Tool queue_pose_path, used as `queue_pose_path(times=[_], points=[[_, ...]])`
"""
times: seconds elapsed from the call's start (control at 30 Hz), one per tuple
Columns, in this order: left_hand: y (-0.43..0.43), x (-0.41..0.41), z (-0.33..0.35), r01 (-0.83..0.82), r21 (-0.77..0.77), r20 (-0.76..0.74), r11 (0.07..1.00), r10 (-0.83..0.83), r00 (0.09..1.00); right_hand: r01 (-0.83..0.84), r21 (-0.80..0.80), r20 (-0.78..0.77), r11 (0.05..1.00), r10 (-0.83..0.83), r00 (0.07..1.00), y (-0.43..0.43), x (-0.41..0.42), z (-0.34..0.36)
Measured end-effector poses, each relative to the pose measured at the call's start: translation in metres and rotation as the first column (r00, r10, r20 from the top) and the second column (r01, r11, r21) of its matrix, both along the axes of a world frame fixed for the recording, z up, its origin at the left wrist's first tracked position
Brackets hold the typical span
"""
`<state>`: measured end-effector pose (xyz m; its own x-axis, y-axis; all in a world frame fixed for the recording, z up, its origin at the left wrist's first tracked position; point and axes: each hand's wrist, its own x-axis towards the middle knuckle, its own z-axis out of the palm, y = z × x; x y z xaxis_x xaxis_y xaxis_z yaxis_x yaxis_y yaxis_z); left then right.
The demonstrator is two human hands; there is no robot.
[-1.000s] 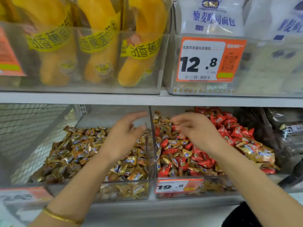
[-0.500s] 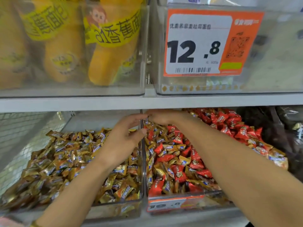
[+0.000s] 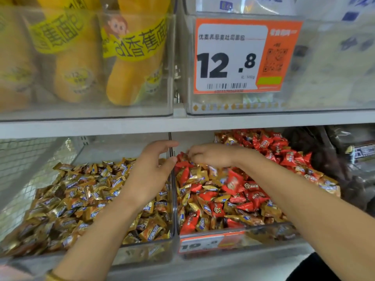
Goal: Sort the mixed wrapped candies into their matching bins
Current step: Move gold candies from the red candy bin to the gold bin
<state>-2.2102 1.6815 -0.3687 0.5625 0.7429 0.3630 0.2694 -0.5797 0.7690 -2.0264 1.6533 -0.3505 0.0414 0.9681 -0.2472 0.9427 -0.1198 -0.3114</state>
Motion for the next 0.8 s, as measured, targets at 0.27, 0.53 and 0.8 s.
queue_pose_path(times=[0.27, 0.53, 0.8], points=[[-0.023, 0.018, 0.020, 0.040, 0.288, -0.104, 0.957, -0.011, 0.994, -0.064, 0.205, -0.122, 0.977, 0.090, 0.988, -0.087, 0.018, -0.009], [-0.035, 0.054, 0.021, 0.267, 0.032, -0.481, 0.963, -0.220, 0.849, 0.165, 0.333, -0.458, 0.928, 0.006, 0.889, -0.120, 0.032, -0.005], [-0.032, 0.071, -0.006, 0.333, -0.155, -0.688, 0.930, -0.343, 0.640, 0.320, 0.487, -0.470, 0.813, -0.064, 0.880, -0.120, 0.042, -0.002]])
